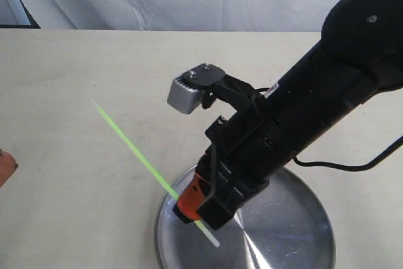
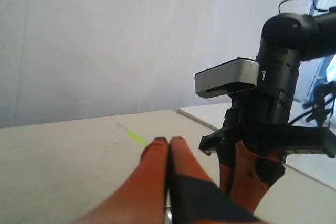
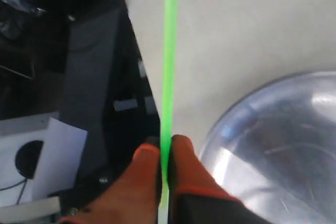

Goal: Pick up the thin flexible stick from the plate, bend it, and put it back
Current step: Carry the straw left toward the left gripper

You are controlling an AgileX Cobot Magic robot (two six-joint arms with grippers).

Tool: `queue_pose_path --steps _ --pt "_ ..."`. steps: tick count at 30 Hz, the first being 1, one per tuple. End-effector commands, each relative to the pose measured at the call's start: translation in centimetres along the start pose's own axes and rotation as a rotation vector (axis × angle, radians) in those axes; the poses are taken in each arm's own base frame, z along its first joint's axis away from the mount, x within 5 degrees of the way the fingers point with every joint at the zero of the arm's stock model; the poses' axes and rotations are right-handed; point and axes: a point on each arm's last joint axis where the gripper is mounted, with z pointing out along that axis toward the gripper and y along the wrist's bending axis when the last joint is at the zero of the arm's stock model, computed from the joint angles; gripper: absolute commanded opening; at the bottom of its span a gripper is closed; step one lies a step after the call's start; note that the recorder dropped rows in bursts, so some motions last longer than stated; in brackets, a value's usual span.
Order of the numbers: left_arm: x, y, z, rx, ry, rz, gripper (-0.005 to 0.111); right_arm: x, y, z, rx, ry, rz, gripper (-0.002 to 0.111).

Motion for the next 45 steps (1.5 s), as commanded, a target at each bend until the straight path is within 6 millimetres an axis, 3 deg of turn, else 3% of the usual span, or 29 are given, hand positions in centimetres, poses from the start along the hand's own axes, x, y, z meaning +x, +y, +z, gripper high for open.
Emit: queue_pose_path --steps 1,7,10,14,16,19,28,30,33,36,45 --pt "-0.2 -0.1 -0.1 0.020 -0.037 -0.152 0.000 -0.7 0.9 -0.3 -0.078 -0.096 -0.024 -0.001" --pt "-0.6 -0.4 -0.1 0.058 -0.076 -0.302 0.000 -1.6 1.6 -0.5 -0.159 -0.198 -0.008 -0.001" --pt "-0.6 -0.1 -0.1 0.031 -0.075 -0.378 0.006 -1.9 1.8 -0.6 -0.175 -0.231 -0.001 -0.001" --pt "-0.8 0.0 -0.1 0.036 -0.102 -0.473 0.029 -2.2 2.1 -0.2 -0.163 -0.250 -0.001 -0.001" --pt "-1.0 0.3 -0.1 0.016 -0.128 -0.570 0.049 -2.4 2.7 0.5 -0.170 -0.250 -0.007 -0.001" --pt "-1.1 0.7 0.2 -0.017 -0.149 -0.705 0.062 -2.6 3.4 1.7 -0.174 -0.245 -0.008 -0.001" --pt "-0.6 0.7 1.6 0.005 -0.051 -0.755 0.055 -5.4 5.5 4.0 -0.270 -0.267 -0.073 -0.001" --pt "0.2 0.7 2.0 -0.013 0.038 -0.643 0.039 -6.3 6.1 4.3 -0.322 -0.251 -0.102 -0.001" --pt "0.7 0.7 2.2 -0.024 0.095 -0.548 0.001 -6.3 6.7 4.2 -0.402 -0.205 -0.089 -0.001" --pt "1.0 1.1 2.2 -0.058 0.127 -0.366 0.000 -5.9 7.7 3.6 -0.505 -0.174 -0.093 -0.001" --pt "1.8 1.3 2.0 -0.081 0.213 -0.158 0.000 -5.8 8.9 2.4 -0.565 -0.179 -0.093 -0.001"
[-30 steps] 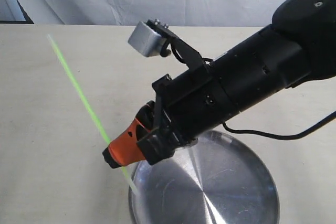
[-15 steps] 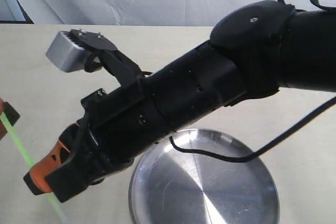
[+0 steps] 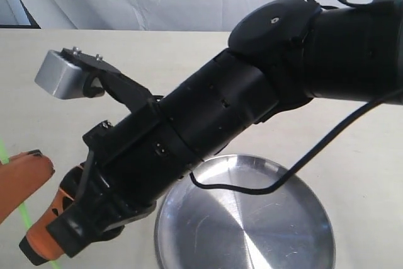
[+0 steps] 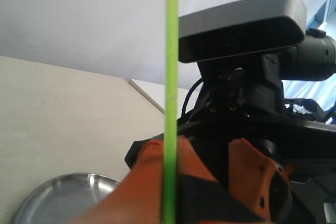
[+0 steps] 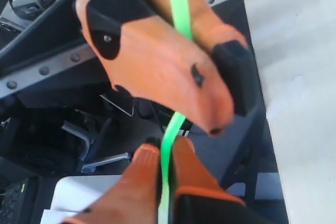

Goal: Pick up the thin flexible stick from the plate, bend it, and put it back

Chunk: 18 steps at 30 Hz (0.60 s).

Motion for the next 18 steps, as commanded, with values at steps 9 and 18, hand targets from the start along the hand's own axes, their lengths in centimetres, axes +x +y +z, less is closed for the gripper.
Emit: queue_pose_path --steps 9,18 --pt "0.4 1.4 0.0 -0.123 0.000 -0.012 0.000 -0.4 2.2 -0.6 -0.032 -0.002 -0.068 -0.001" --pt "0.2 1.1 0.0 -0.088 -0.023 -0.121 0.000 -0.1 -0.5 1.4 0.151 0.020 -0.091 0.046"
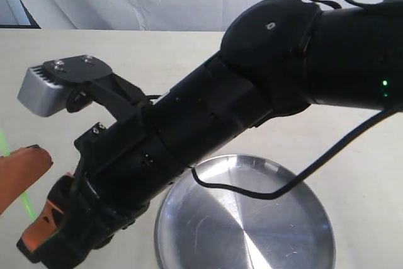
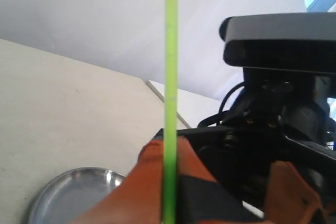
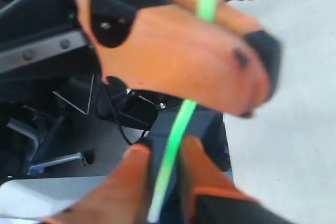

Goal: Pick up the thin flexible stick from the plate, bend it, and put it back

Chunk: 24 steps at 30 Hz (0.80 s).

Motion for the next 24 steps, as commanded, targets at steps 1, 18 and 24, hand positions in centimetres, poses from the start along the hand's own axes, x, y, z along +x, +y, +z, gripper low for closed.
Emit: queue_pose_path --steps 1,18,24 --pt "0.2 0.3 0.1 -0.015 0.010 -0.044 0.000 0.2 -0.9 1.3 0.002 0.017 0.021 0.052" --pt "-0.4 -0.1 0.0 0.031 -0.061 -0.233 0.000 1.1 -4.3 4.2 0.007 0.004 0.062 -0.001" --pt "-0.3 0.4 0.0 -0.024 -0.056 -0.208 0.008 0.7 -2.2 3.1 -0.091 0.015 0.028 -0.001"
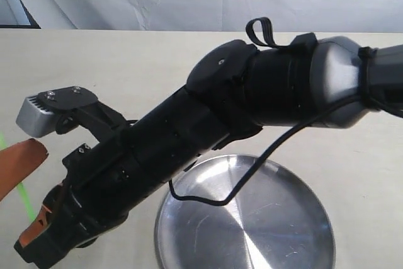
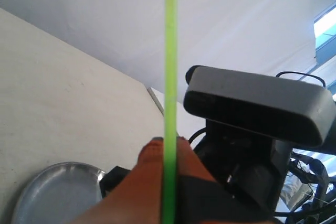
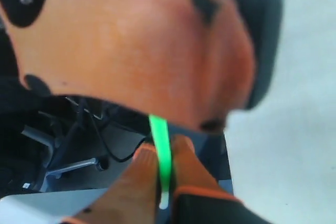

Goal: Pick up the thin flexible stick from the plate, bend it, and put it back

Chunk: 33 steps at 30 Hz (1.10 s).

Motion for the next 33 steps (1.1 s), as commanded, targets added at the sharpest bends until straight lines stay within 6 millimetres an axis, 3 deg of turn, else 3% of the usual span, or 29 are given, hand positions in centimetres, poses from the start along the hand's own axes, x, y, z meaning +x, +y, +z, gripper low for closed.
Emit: queue_pose_path --steps 1,5,7,12,15,19,33 --pt "-0.3 -0.5 0.0 0.023 -0.007 -0.010 0.013 0.0 1.2 -0.8 -0.047 0.019 -0.036 -0.001" --pt "-0.4 -0.3 0.0 0.005 -0.016 -0.023 0.042 0.1 2.2 -1.2 -0.111 0.040 -0.043 -0.001" --pt "-0.5 -0.1 0.0 -0.016 -0.026 -0.041 0.050 0.2 2.6 -1.3 -0.143 0.055 -0.048 -0.001" --pt "-0.6 0.6 0.0 -0.088 -0.041 -0.043 0.050 0.4 3.2 -1.5 -0.201 0.081 -0.049 -0.001" --pt "-0.6 0.7 0.0 -0.104 -0.044 -0.012 0.039 0.6 3.6 -1.7 -0.241 0.098 -0.051 -0.001" --pt "-0.6 0.6 0.0 -0.094 -0.037 0.091 0.001 0.6 4.5 -2.2 -0.275 0.105 -0.066 -0.001" --pt "-0.4 0.4 0.0 -0.074 -0.005 0.378 0.000 -0.3 7.1 -4.2 -0.275 0.070 0.038 -0.001"
